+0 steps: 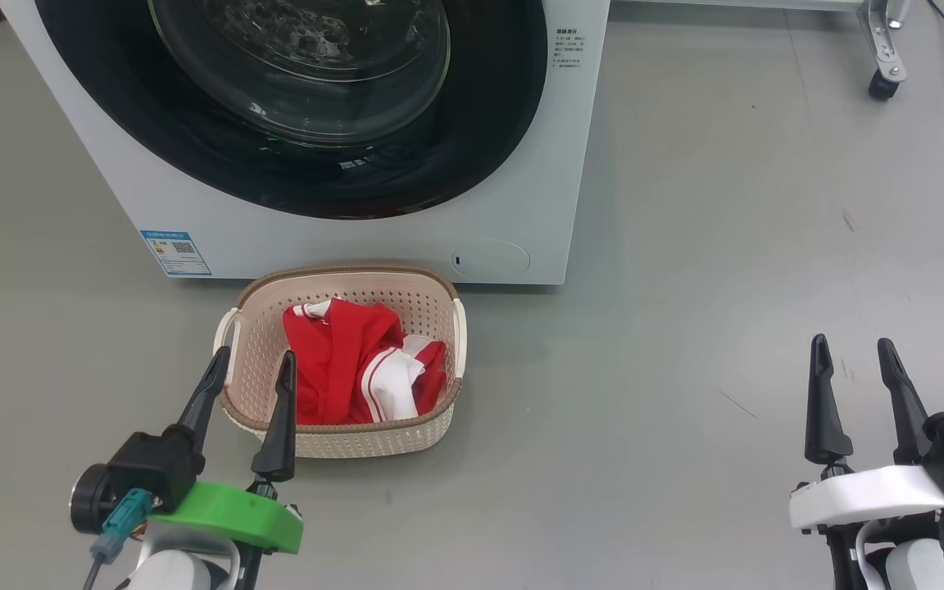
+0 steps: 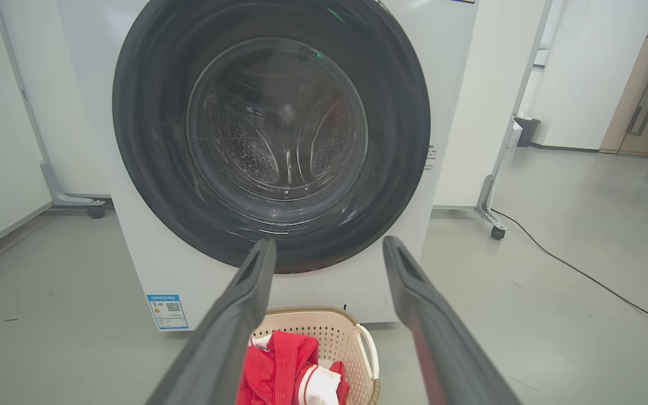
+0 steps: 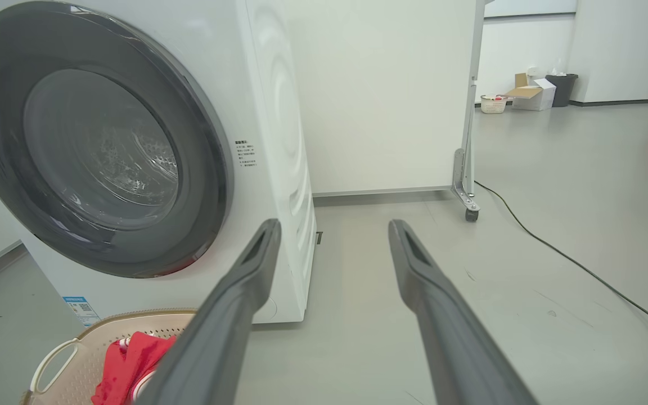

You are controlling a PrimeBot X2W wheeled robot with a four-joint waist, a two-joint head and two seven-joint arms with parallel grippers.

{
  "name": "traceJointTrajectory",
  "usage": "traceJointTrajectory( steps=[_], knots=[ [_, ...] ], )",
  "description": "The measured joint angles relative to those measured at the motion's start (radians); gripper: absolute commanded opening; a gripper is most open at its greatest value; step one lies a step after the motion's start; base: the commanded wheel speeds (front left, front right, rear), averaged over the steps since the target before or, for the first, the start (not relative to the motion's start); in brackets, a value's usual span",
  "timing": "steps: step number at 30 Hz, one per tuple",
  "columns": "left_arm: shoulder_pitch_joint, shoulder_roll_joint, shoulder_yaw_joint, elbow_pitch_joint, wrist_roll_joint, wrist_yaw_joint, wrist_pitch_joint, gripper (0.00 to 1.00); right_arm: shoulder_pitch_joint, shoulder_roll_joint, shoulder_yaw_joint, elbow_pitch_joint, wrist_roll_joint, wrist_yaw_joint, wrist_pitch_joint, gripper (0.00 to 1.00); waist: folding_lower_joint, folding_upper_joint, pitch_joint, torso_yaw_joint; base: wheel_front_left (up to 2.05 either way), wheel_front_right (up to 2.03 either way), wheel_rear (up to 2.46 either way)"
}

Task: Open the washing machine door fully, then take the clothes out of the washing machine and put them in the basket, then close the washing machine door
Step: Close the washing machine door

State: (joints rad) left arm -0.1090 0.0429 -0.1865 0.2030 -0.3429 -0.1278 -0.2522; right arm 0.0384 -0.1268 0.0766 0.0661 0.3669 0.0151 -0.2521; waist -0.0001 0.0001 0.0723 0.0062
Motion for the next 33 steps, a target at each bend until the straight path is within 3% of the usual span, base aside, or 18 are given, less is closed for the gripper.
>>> traceJointTrajectory(
  steps=[33],
  knots=[
    [0.013, 0.000, -0.006, 0.026, -0.009, 0.000, 0.000, 1.00, 0.034, 0.016, -0.008, -0.044, -0.015, 0.000, 0.000, 1.00, 0.0000, 0.0000, 0.006, -0.001, 0.00, 0.00, 0.00]
  ],
)
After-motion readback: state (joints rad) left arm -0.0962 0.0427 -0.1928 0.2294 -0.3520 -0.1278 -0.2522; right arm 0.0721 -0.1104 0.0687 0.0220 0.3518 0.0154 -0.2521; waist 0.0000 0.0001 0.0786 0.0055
